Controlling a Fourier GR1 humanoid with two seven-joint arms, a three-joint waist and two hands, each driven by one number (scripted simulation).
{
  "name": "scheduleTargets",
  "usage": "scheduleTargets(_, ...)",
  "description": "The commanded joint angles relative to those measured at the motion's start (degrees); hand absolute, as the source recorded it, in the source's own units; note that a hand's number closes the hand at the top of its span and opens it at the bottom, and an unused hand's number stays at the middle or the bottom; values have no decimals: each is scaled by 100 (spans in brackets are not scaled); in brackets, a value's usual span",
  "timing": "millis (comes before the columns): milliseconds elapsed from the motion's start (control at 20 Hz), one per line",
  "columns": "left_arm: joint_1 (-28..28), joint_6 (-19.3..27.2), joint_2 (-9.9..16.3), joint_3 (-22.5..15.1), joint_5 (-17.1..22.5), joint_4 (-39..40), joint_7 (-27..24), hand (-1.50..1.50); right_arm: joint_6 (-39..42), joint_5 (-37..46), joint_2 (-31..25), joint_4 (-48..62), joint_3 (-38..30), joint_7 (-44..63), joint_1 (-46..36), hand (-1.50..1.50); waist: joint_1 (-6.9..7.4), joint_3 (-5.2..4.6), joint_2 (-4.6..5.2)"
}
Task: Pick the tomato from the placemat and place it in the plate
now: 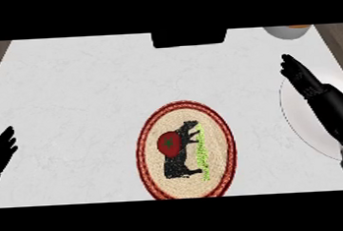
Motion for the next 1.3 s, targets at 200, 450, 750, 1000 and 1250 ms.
scheduleTargets(200, -1411, -520, -177, -524, -212, -1350, -904, 0, 1673, -234, 514, 1029, 2096, 1566, -224, -150, 996, -75, 304)
scheduleTargets(450, -1921, -986, -557, -1167, -227, -1842, -1216, 0, 3129, 733, 321, 844, 3313, 1637, -1631, -150, 1574, -97, 189)
scheduleTargets(750, -2311, -853, -936, -1431, -385, -1774, -1201, 0, 4253, 1338, 1194, 1475, 4069, 1540, -3326, -150, 1255, -55, 92)
scheduleTargets(1000, -2091, -753, -1006, -1470, -545, -1722, -1326, 0, 4853, 1523, 2192, 2775, 4152, 1525, -4560, -150, 974, -57, 5)
scheduleTargets(1250, -2217, -519, -1168, -1446, -694, -1656, -1216, 0, 5573, 1135, 3290, 4433, 4193, 2079, -5162, -150, 718, -62, -32)
